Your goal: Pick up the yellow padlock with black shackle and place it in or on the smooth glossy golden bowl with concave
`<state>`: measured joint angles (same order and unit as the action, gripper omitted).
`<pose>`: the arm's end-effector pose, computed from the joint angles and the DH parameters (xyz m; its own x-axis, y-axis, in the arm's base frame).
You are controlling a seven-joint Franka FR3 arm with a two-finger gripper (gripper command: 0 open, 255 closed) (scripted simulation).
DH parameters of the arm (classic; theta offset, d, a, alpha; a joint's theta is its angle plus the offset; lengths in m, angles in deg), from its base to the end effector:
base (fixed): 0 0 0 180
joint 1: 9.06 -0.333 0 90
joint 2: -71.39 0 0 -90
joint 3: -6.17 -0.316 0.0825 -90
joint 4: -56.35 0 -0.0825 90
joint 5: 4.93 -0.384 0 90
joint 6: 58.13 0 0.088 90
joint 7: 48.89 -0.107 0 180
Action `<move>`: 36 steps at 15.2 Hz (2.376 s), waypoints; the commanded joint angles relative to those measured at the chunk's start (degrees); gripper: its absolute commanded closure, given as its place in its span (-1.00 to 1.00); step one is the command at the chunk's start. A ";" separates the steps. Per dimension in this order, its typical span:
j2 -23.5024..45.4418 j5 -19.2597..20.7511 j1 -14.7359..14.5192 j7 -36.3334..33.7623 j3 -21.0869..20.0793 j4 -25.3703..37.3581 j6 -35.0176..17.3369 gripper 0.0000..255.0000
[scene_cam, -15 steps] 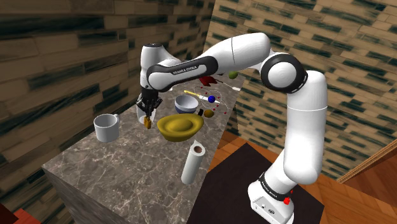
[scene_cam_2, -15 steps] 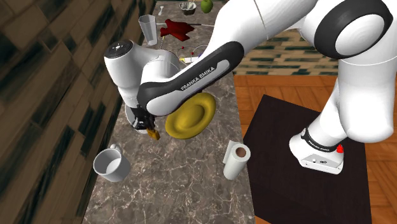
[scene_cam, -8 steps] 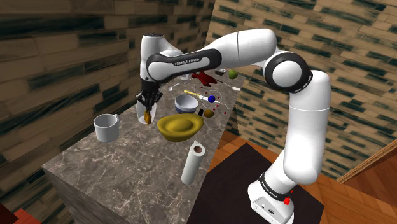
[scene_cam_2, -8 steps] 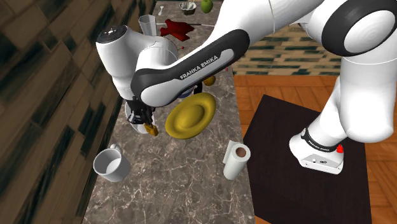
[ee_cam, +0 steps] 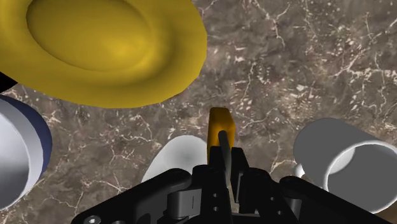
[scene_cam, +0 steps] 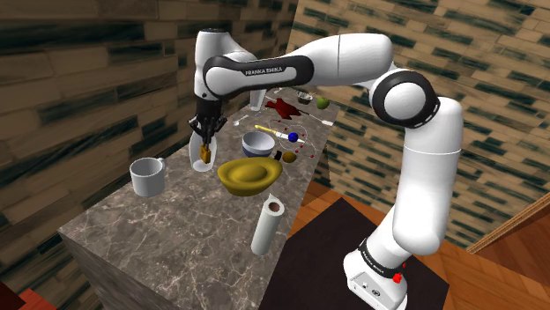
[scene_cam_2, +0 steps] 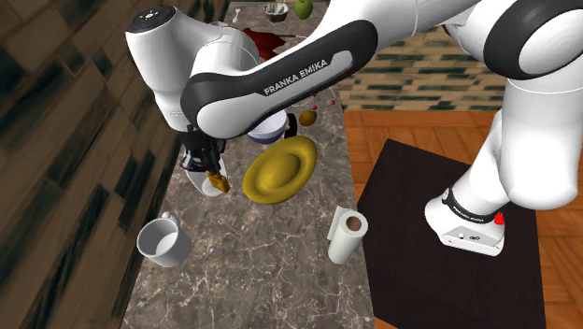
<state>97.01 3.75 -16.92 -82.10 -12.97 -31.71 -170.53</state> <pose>0.6241 0.2713 0.4080 0.9967 -0.0815 0.0019 -0.0814 -0.9967 -0.0037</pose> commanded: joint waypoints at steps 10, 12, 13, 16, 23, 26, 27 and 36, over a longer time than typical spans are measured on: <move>-3.72 -1.35 0.87 1.25 -0.39 2.27 5.81 1.00; -8.37 -2.85 2.85 3.05 -0.39 -3.30 4.65 1.00; -10.63 -3.63 3.77 4.04 -0.31 -5.86 4.20 1.00; -17.13 -5.94 6.22 7.27 0.22 -12.82 3.34 1.00; -31.88 -10.62 10.41 16.27 3.62 -26.34 3.90 1.00; -31.50 -10.54 10.30 16.21 3.63 -28.26 1.61 1.00; -31.35 -10.51 10.29 16.18 3.61 -28.88 0.85 1.00; -29.45 -10.06 10.21 15.83 3.40 -33.89 -6.00 1.00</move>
<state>67.47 -6.33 -6.69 -66.23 -9.55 -64.81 -175.63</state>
